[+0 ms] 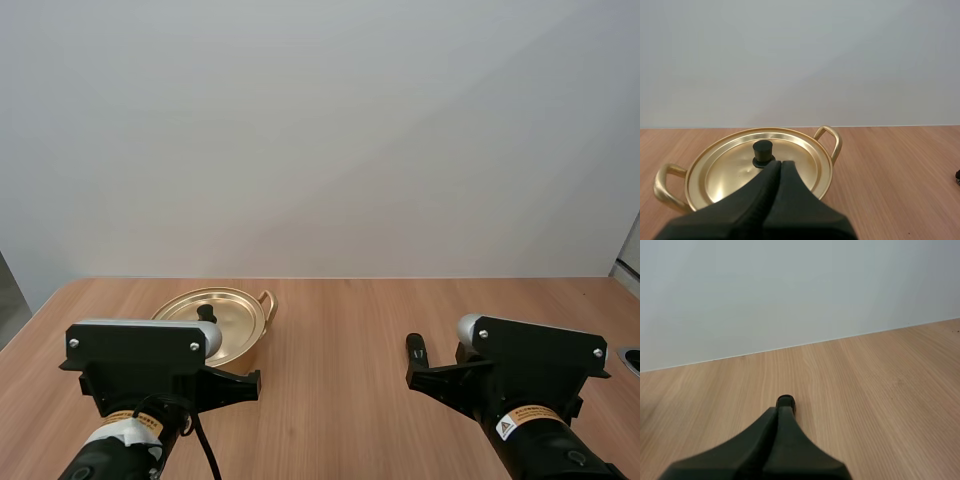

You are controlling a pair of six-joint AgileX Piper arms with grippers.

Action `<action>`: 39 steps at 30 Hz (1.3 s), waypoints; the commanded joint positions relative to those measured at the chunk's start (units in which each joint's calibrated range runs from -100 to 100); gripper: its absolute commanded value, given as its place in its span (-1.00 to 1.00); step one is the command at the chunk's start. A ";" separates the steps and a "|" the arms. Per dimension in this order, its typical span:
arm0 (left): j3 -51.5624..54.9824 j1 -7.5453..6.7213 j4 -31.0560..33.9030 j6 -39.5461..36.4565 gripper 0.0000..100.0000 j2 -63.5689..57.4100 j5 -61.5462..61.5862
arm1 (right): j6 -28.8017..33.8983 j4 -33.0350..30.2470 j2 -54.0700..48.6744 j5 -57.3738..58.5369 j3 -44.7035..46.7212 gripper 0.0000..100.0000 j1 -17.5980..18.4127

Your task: Open the pot, put the car inside, and close it

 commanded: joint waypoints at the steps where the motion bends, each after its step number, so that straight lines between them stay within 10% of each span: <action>1: 0.00 -0.02 -0.04 0.04 -1.00 0.00 0.01 | 0.04 0.06 0.00 -0.09 0.00 -1.00 0.04; 16: 0.00 -0.02 1.46 0.68 -1.00 0.00 -0.91 | -0.88 -1.75 0.00 -0.64 0.00 -1.00 0.04; 27: -8.53 -0.02 5.34 5.92 -1.00 0.00 -12.88 | -4.08 -17.95 0.00 -29.87 0.00 -1.00 0.04; 39: -24.08 -0.02 5.60 3.91 -1.00 0.00 -7.73 | -3.82 -17.08 0.00 -11.52 -22.49 -1.00 0.04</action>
